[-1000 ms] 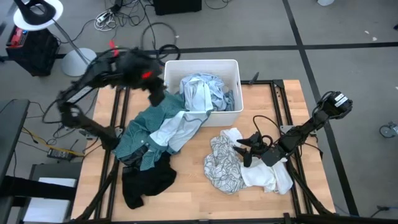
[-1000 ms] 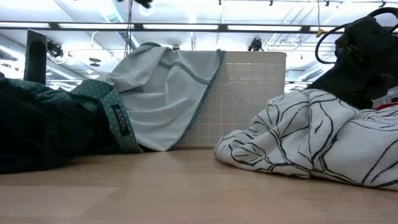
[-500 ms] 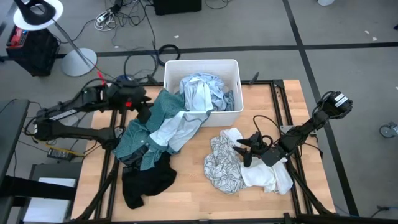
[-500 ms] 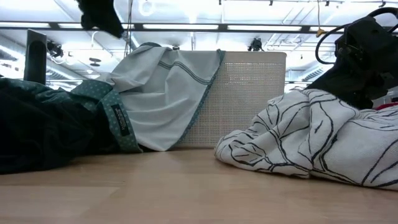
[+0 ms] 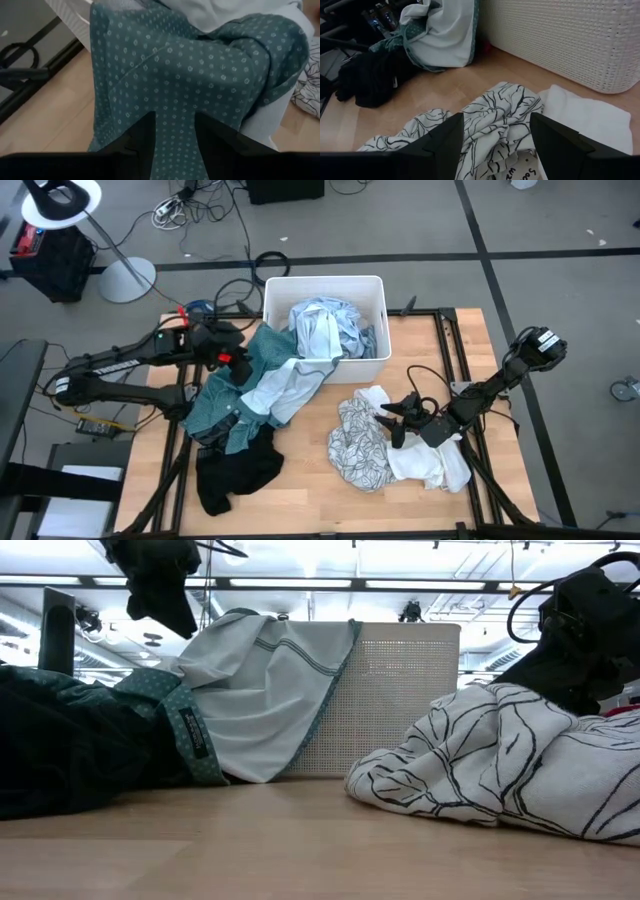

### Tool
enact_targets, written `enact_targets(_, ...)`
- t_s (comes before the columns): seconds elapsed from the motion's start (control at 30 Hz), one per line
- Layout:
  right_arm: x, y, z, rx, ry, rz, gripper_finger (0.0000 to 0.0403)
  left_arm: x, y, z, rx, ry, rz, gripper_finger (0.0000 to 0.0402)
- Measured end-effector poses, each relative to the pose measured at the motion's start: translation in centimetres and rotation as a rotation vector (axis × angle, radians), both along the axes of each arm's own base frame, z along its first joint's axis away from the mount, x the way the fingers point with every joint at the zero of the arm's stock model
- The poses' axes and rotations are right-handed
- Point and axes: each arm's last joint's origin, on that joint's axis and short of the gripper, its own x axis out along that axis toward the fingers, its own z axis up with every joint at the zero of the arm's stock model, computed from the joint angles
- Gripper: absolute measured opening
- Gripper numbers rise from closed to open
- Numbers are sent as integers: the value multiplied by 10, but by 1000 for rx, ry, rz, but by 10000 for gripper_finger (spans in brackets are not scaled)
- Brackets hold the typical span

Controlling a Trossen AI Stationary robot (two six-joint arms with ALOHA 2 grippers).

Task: Sort clothes
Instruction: Put the green polo into the white laundry bin

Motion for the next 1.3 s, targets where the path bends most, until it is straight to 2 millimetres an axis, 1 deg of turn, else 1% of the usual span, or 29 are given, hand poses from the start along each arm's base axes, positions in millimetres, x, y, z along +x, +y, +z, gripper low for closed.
enact_targets(0.2,0,0,0,-1,1,0,228,-5,-1,-4,-2,66,14,143)
enact_targets(0.4,0,0,0,-2,2,-1,228,-5,-1,-4,-19,61,29,143)
enact_targets(0.47,0,0,0,-3,2,-1,228,-4,-2,-8,-33,67,6,143)
enact_targets(0.6,0,0,0,-3,2,-1,228,-6,-2,-24,-39,121,-13,143)
enact_targets(0.7,0,0,0,-3,2,-1,228,-7,-2,-39,-34,155,0,143)
enact_targets(0.83,0,0,0,-4,1,-2,228,-5,-1,-60,-52,147,9,143)
enact_targets(0.97,0,0,0,-5,1,-4,228,-5,-2,-87,-93,159,40,143)
enact_targets(1.07,0,0,0,-5,1,-4,228,-5,-3,-104,-152,129,34,140)
enact_targets(1.13,0,0,0,-5,1,-4,228,-3,-4,-110,-174,94,45,125)
enact_targets(1.17,0,0,0,-5,1,-4,228,-3,-3,-112,-181,80,45,108)
enact_targets(1.2,0,0,0,-5,1,-4,228,-2,-4,-112,-191,63,36,87)
enact_targets(1.27,0,0,0,-5,1,-4,228,2,-4,-110,-211,14,11,30)
enact_targets(1.3,0,0,0,-5,0,-4,228,4,-4,-107,-218,-13,-3,17)
